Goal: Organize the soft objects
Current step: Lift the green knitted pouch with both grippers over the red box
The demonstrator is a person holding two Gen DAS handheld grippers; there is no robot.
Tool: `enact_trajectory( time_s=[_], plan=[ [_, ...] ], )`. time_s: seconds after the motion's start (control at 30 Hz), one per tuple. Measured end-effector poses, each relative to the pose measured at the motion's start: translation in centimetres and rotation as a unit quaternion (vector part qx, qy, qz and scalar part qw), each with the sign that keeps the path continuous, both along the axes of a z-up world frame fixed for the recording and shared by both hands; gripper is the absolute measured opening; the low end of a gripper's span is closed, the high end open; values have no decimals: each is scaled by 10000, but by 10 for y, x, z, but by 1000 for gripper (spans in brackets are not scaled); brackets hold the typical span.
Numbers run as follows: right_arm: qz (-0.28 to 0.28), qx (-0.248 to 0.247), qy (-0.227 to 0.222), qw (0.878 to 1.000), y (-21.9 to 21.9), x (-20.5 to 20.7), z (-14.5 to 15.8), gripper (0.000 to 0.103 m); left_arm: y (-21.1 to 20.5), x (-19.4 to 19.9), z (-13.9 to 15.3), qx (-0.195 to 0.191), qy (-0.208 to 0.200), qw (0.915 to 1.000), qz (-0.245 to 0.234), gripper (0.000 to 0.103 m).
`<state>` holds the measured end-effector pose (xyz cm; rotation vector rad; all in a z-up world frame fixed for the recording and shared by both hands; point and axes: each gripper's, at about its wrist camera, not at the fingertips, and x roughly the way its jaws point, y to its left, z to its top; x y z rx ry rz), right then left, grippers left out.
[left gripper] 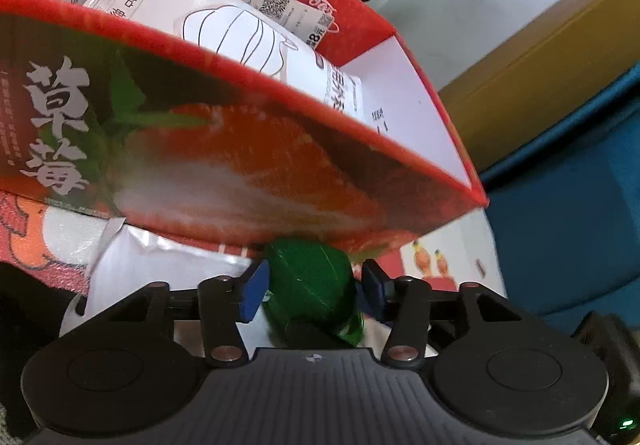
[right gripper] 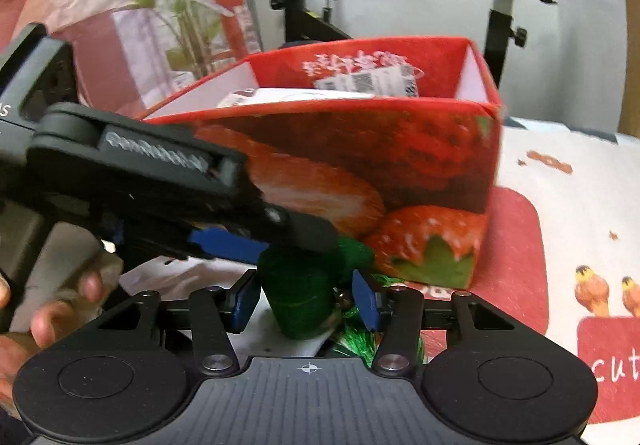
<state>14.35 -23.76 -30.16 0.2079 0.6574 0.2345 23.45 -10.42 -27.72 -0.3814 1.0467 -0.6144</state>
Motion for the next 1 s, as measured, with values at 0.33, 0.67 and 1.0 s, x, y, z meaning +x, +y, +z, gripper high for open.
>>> enact_trajectory(
  time_s=[0.33,0.67,1.0],
  plan=[
    [177,-158,-261,9994,19,-9,26,45,16,-16,28,-37,-466,9989,80,43],
    [345,-239,-940,9947,29,-17,97,46,33,-30,103,-372,-1261,9910,237,43],
    [670,-538,-1721,9813,38,4,187,45,44,-26,208,-574,-2622,9629,276,43]
  ],
)
